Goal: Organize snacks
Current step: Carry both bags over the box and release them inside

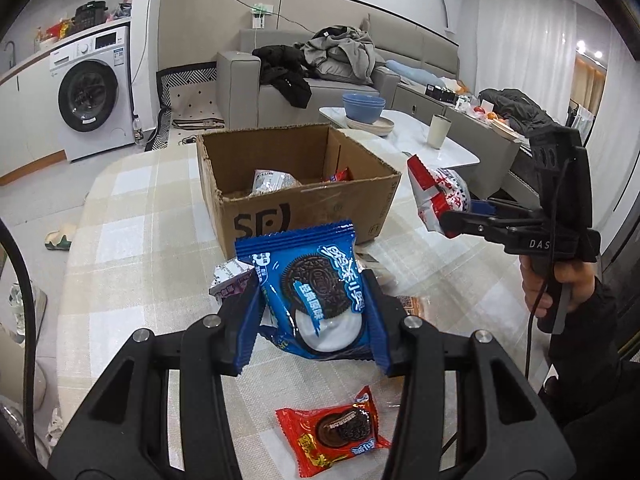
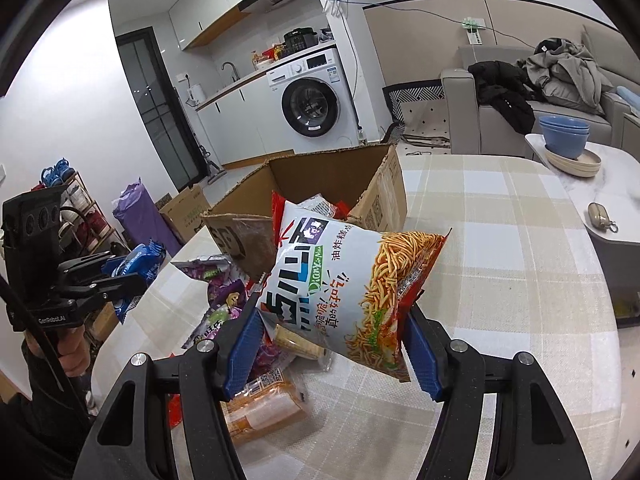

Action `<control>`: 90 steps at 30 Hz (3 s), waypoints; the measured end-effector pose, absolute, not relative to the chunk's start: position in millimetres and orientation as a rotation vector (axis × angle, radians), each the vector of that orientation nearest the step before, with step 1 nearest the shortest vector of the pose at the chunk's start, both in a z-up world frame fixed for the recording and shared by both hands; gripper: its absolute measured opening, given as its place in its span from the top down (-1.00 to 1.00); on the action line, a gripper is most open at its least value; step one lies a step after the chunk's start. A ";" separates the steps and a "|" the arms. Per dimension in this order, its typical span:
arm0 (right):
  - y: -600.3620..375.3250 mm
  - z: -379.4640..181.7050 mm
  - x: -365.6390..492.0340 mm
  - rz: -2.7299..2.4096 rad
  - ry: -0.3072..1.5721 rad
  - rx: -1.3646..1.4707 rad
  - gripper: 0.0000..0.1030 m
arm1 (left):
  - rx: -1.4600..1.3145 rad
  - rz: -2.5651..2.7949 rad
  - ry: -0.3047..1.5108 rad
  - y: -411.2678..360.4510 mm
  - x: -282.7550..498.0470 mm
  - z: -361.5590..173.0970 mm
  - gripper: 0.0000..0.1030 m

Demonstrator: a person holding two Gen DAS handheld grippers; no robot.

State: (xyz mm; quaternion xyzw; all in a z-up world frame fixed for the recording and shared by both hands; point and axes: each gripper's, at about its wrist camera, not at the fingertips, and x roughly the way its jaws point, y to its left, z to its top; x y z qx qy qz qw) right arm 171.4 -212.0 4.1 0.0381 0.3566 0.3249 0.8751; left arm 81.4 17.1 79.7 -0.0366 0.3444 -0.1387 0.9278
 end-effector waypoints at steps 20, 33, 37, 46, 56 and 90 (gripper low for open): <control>-203.5 20.5 162.3 0.681 0.677 0.111 -0.30 | -0.113 -0.243 0.638 22.7 86.3 123.3 0.16; -188.7 40.4 171.1 0.697 0.627 0.118 -0.30 | -0.127 -0.195 0.639 21.5 126.5 127.7 0.16; -182.3 43.0 176.9 0.699 0.623 0.114 -0.30 | -0.125 -0.180 0.641 19.5 138.7 130.8 0.16; -166.0 44.0 191.3 0.716 0.618 0.096 -0.31 | -0.129 -0.166 0.653 19.9 168.4 127.4 0.16; -154.7 40.8 198.6 0.718 0.611 0.090 -0.31 | -0.120 -0.138 0.674 20.9 197.8 110.8 0.16; -133.4 35.9 221.4 0.680 0.646 0.078 -0.36 | -0.079 -0.091 0.706 5.2 266.8 71.2 0.15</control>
